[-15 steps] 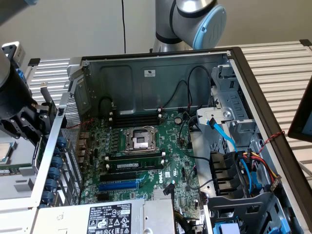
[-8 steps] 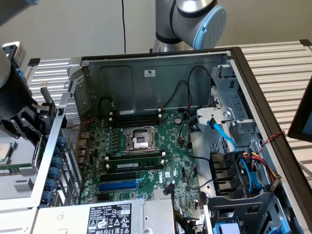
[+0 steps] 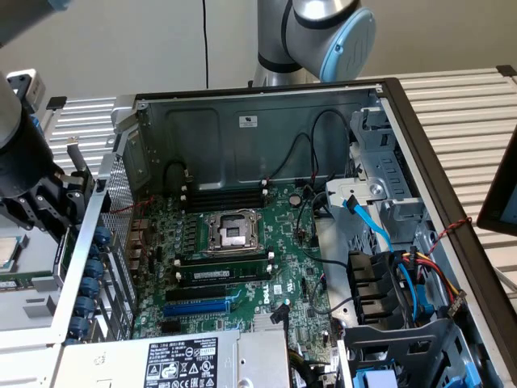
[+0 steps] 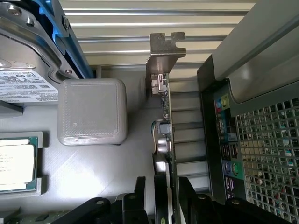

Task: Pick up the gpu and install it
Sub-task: 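Pick up the gpu and move the gpu toward the slot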

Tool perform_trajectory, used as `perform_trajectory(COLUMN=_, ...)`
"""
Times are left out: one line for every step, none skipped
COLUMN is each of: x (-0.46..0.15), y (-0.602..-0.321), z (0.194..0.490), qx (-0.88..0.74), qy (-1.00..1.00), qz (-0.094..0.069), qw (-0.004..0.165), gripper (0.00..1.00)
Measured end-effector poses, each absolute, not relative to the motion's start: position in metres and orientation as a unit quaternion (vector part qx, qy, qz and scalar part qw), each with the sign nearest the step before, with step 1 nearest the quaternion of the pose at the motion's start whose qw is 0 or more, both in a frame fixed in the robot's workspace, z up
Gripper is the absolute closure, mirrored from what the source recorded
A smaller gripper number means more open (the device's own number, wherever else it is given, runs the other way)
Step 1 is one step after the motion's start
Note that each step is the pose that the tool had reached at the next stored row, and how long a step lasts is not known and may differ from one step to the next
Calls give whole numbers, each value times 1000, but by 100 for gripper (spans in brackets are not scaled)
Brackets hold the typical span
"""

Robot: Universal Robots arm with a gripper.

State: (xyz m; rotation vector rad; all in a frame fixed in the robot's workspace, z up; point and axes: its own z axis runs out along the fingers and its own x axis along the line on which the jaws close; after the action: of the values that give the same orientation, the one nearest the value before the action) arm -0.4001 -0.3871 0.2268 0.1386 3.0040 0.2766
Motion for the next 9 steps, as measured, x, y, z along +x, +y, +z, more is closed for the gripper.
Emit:
perform_trajectory(x=-400, y=-387, z=227, qx=46, qy=993, qz=91, qw=61, gripper=59)
perform_trajectory(x=-400, y=-387, z=227, qx=46, qy=993, qz=92, qw=61, gripper=59)
perform_trajectory(x=-400, y=-387, z=227, qx=46, qy=993, qz=91, qw=61, gripper=61)
perform_trajectory(x=-400, y=-387, z=227, qx=46, qy=993, qz=91, qw=61, gripper=67)
perform_trajectory(x=-400, y=-387, z=227, qx=46, qy=993, qz=91, qw=61, gripper=67)
perform_trajectory(x=-400, y=-387, z=227, qx=46, qy=993, qz=91, qw=61, gripper=73)
perform_trajectory(x=-400, y=-387, z=227, qx=46, qy=993, qz=91, qw=61, gripper=73)
perform_trajectory(x=-400, y=-387, z=227, qx=46, qy=993, qz=91, qw=61, gripper=73)
perform_trajectory(x=-400, y=-387, z=227, qx=46, qy=993, qz=91, qw=60, gripper=73)
